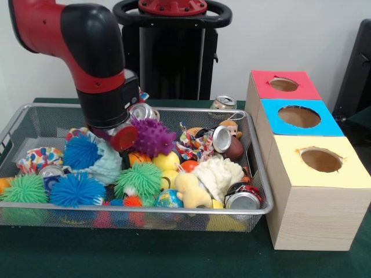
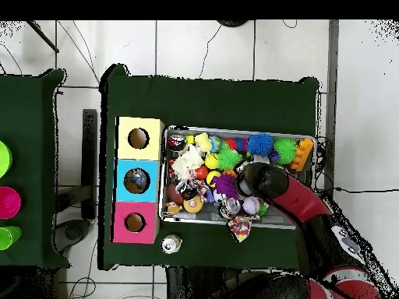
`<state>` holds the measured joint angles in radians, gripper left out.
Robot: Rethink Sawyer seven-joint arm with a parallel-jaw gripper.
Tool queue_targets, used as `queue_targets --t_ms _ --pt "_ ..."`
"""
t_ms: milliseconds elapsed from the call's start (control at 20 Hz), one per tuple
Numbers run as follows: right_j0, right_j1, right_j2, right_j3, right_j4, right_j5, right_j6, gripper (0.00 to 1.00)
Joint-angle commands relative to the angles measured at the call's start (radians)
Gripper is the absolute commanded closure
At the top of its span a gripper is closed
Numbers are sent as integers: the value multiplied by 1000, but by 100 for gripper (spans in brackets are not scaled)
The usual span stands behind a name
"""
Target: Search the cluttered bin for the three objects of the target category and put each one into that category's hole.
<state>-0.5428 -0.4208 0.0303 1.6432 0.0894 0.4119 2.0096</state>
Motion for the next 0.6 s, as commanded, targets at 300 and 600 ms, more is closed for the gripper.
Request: queue_targets --t_ms 300,600 --pt "95 34 115 174 134 7 226 0" --pt "115 4 103 200 175 27 219 0"
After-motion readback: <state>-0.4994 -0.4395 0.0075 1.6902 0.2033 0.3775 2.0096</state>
